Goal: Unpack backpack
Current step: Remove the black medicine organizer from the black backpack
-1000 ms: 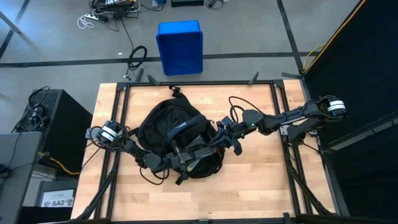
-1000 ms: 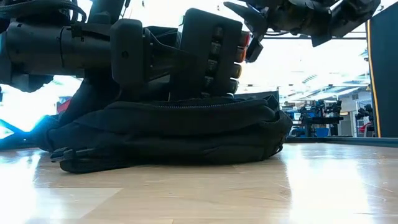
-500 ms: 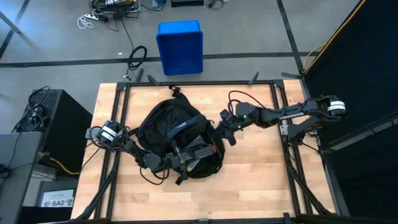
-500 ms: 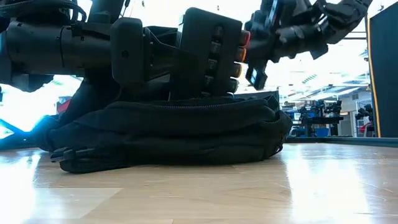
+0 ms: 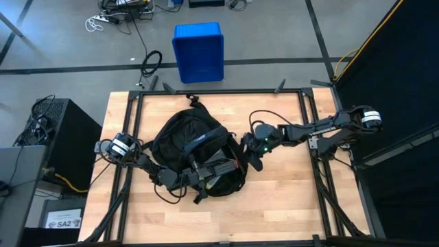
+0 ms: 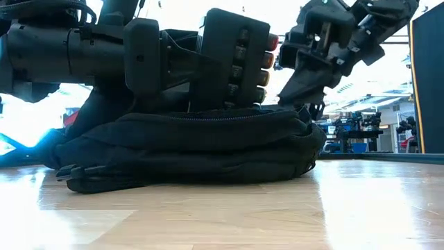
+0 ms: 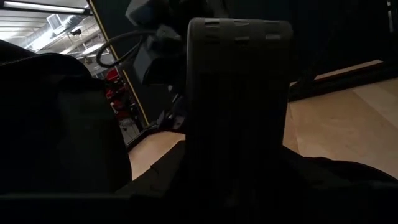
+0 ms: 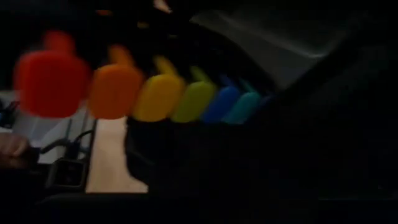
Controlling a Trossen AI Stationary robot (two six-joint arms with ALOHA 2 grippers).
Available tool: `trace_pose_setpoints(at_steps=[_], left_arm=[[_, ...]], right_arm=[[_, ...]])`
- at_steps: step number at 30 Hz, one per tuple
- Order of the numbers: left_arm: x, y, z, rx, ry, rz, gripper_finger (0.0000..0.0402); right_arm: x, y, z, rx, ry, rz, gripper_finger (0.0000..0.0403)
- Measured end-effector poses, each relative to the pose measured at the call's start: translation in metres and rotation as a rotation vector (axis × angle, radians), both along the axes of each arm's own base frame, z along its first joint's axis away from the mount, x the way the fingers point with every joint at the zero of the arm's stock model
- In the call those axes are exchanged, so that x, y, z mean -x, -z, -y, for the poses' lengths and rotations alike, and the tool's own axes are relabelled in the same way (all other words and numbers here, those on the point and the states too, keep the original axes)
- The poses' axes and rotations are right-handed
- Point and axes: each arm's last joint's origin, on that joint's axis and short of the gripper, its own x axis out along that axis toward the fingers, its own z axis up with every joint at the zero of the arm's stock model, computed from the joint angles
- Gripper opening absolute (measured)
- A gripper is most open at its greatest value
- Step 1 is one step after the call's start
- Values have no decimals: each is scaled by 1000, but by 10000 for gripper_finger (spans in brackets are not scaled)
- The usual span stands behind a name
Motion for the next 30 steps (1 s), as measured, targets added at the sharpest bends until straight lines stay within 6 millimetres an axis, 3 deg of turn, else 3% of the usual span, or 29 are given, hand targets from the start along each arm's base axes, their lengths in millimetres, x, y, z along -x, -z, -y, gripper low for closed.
trace_pose_setpoints(at_steps=[11,24,30], left_arm=[[0,0,0,9,-2,6,138],[0,-1,0,15,-2,10,138],[1,-1,1,16,-1,10,138]], right_arm=[[-8,-16,-14,-8,-14,187,29],[-10,-20,-14,-22,-18,225,35],[-17,-36,-19,-46,-60,265,36]])
